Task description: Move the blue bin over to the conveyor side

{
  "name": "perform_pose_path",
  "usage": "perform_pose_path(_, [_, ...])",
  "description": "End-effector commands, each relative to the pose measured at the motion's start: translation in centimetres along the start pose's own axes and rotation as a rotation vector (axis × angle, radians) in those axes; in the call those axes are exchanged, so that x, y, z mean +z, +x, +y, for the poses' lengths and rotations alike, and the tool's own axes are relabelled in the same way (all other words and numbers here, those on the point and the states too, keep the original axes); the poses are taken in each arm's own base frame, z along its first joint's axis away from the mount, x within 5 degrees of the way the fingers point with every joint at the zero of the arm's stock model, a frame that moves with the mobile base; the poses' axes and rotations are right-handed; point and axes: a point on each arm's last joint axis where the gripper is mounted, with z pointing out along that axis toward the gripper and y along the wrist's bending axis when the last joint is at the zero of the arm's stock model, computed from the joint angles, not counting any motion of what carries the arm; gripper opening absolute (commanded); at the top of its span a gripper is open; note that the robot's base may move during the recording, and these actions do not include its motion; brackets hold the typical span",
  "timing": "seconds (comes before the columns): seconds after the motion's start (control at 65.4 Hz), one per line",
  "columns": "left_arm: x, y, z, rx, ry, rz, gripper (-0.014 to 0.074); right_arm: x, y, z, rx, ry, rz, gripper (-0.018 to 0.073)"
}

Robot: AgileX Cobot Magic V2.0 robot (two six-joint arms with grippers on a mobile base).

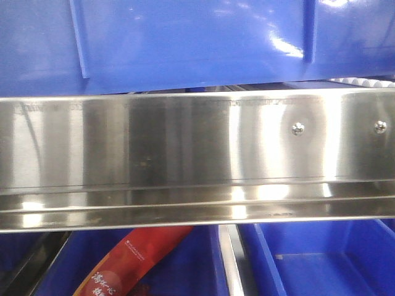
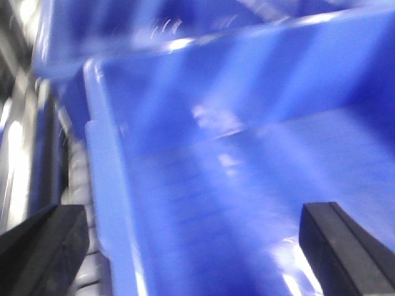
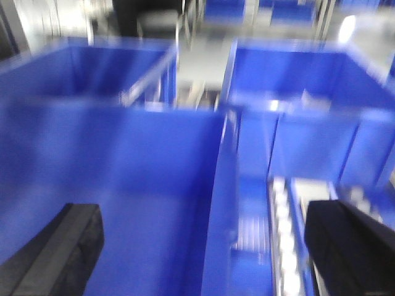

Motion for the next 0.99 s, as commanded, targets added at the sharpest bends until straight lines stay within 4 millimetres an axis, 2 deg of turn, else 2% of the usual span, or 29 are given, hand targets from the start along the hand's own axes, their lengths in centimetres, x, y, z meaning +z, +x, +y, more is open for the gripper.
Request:
perform_pose_path(0.0, [0.5,-1.2,0.3,-0.020,-0.049,0.008,0.0598,1.1,-0.4,-0.1,-0.007,-0.003,0.060,0.0559])
perform_pose_path(0.26, [3.4,-3.1,0.4,-0.039,-0.095,0.092,0.0598,5.2,-1.5,-0.6,-0.030,-0.025,0.205,0.0559])
perform_pose_path(0.55, [6.7,-3.5,2.4,-0.130,-0.162,0.182,0.0598,8.9,-2.8,-1.1,-0.043,-0.030,0.298,0.0559])
perform_pose_path(0.734, [8.6,-3.2,2.7,-0.132,-0.169,0.217,0.0598,11.7,-2.6,-1.5,-0.042,-0.033,0.344,0.0559])
perform_pose_path(0.978, [10.9,-2.6,2.7,-0.129,-0.173,0.265,0.0598,15.0,-1.1,-2.4,-0.066,0.014,0.421,0.0559])
